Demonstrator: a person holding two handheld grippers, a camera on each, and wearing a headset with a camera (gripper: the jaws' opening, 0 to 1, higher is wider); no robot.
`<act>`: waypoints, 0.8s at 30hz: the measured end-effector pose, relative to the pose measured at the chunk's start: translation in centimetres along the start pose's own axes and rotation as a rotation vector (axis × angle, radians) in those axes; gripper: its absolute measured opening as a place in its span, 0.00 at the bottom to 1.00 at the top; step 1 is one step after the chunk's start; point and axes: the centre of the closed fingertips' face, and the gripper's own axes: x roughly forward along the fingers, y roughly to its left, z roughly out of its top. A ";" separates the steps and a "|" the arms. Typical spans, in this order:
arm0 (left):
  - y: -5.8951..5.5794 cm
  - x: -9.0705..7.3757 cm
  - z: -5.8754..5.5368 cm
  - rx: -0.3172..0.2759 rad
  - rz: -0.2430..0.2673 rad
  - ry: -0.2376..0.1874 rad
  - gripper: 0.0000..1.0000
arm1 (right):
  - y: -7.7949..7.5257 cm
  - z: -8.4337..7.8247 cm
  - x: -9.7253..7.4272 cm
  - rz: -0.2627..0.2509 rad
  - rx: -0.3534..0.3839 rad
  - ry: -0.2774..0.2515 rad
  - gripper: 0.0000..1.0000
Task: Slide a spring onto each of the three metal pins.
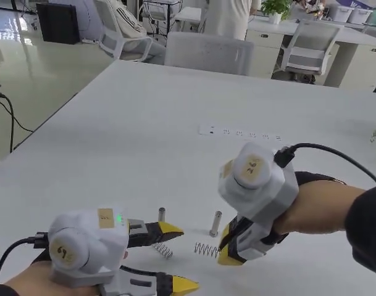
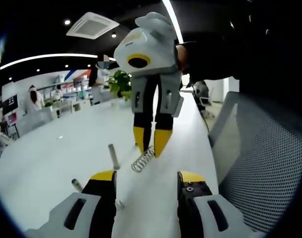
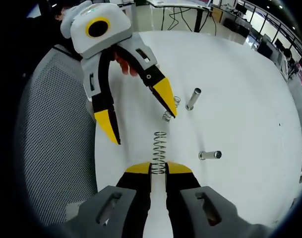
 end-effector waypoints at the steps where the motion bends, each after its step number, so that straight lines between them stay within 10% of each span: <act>1: 0.0 0.0 0.0 0.001 -0.001 0.000 0.42 | 0.0 0.1 0.0 0.001 -0.006 0.000 0.08; 24: -0.9 0.6 0.1 0.023 -0.051 0.002 0.17 | 1.6 0.5 0.1 0.062 -0.091 0.006 0.08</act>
